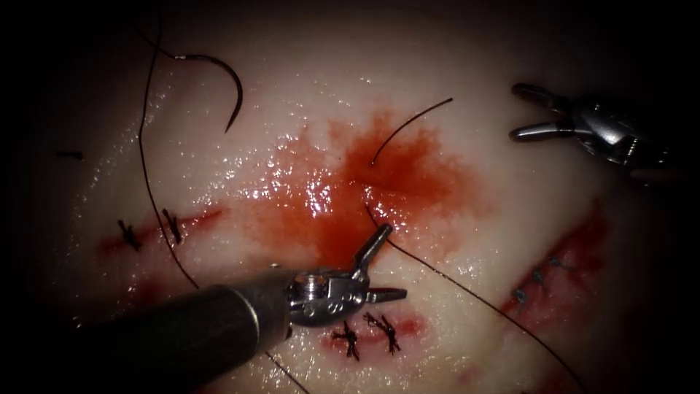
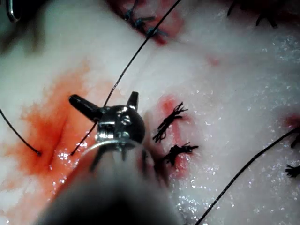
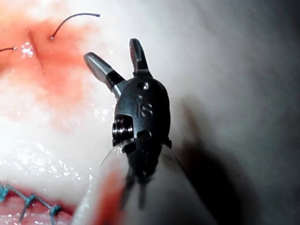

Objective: Wound Closure

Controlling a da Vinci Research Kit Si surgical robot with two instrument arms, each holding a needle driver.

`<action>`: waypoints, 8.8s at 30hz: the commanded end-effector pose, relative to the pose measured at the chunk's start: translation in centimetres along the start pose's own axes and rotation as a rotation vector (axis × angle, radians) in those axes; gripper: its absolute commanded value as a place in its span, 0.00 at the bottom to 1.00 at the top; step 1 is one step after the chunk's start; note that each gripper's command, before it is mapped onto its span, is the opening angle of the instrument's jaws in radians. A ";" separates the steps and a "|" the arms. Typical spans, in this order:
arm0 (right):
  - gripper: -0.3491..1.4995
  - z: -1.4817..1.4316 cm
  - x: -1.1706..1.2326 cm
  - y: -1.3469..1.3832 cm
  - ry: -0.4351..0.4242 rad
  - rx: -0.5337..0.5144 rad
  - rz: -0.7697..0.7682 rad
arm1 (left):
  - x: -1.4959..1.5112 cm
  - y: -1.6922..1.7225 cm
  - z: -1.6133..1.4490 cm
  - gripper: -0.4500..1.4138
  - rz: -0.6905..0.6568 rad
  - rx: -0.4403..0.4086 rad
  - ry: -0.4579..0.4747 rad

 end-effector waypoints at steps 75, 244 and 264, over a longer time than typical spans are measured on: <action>0.82 0.40 -0.40 -0.36 0.008 0.193 -0.056 | 0.79 0.55 0.64 0.00 0.496 -0.031 0.361; 0.00 1.71 -0.11 -1.51 -0.221 0.154 -0.406 | -0.95 -0.47 -2.43 0.00 0.520 0.378 -0.051; 0.99 1.09 0.11 -1.19 -0.007 0.195 -0.154 | -1.02 -0.57 -2.42 0.00 0.590 0.373 -0.124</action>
